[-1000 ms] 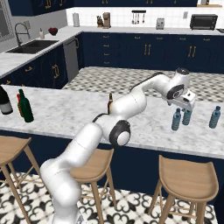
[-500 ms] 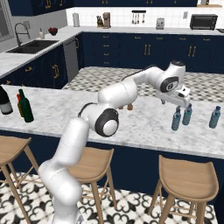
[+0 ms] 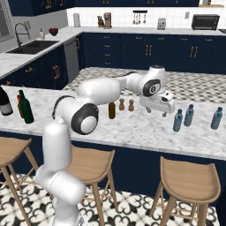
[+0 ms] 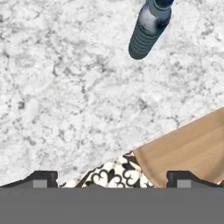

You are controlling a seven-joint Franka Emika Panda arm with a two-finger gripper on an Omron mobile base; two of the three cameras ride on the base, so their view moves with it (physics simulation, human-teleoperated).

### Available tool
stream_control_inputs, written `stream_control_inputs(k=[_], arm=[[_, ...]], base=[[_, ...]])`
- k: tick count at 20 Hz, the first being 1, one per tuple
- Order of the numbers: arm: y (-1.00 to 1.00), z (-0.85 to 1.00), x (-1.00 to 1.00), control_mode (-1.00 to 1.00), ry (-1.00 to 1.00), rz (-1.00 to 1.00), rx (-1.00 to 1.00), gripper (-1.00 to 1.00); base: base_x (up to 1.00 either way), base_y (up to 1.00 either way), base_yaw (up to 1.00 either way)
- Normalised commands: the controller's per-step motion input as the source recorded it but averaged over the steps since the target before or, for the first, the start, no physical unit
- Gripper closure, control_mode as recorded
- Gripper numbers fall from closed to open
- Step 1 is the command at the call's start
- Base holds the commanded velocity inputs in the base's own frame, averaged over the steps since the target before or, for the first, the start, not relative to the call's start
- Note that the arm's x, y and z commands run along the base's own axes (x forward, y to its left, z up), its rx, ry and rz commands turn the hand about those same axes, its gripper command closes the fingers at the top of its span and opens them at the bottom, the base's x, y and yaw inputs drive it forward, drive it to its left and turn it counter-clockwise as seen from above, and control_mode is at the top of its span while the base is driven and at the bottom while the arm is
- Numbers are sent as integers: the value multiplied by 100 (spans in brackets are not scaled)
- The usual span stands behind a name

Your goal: Move the plastic bottles in the middle to the plastics group, and the glass bottles in the middle to the glass group.

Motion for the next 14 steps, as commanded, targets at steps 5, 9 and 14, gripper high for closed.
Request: stream_control_inputs(k=[5,9,14], arm=[[66,14,-36,-100,12,7,11,-100],[75,24,-15,-100,7,28,6,-100],[77,21,0,-100,0,37,8,-100]], base=[[0,0,0],[0,0,0],[0,0,0]])
